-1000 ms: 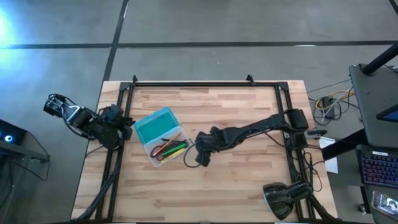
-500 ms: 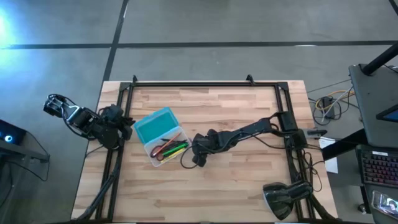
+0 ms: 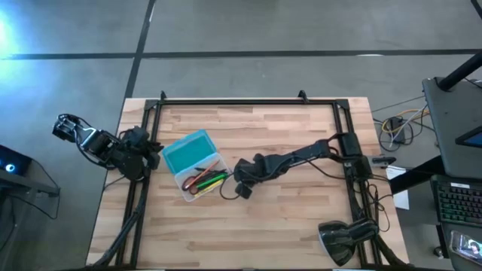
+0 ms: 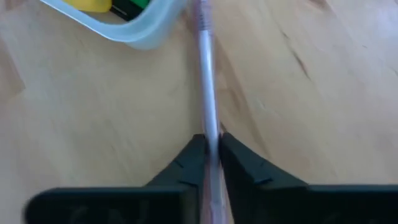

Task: Pick & place school supplies into a supply box
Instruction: Put the purple pen into the blue supply box

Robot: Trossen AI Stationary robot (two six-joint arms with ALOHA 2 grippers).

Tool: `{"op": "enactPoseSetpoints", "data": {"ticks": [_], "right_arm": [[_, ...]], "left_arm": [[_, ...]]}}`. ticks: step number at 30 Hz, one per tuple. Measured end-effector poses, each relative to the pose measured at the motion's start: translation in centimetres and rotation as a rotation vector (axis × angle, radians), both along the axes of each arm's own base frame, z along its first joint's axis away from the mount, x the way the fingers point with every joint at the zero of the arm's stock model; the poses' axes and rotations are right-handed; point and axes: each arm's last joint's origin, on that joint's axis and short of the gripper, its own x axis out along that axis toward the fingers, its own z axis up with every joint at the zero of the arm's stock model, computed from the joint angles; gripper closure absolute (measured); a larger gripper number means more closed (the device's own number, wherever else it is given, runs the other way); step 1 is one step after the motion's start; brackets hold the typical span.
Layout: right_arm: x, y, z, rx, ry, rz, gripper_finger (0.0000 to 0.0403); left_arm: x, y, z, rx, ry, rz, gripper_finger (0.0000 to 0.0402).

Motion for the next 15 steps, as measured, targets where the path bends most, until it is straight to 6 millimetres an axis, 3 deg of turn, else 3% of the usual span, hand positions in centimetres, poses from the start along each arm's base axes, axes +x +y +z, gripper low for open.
{"op": "enactPoseSetpoints", "data": {"ticks": [2, 10, 15], "right_arm": [[-0.2, -0.2, 0.2, 0.007, 0.007, -0.004, 0.0381], [-2.6, -1.3, 3.2, -0.126, 0.115, -0.085, 0.0385], [-3.0, -2.3, 8.7, -0.179, -0.062, -0.072, 0.0387]], "left_arm": [[0.0, 0.0, 0.0, 0.0, 0.0, 0.0, 0.0321], [0.0, 0.0, 0.0, 0.011, 0.009, -0.014, 0.0321], [0.0, 0.0, 0.0, 0.021, 0.009, -0.017, 0.0321]]}}
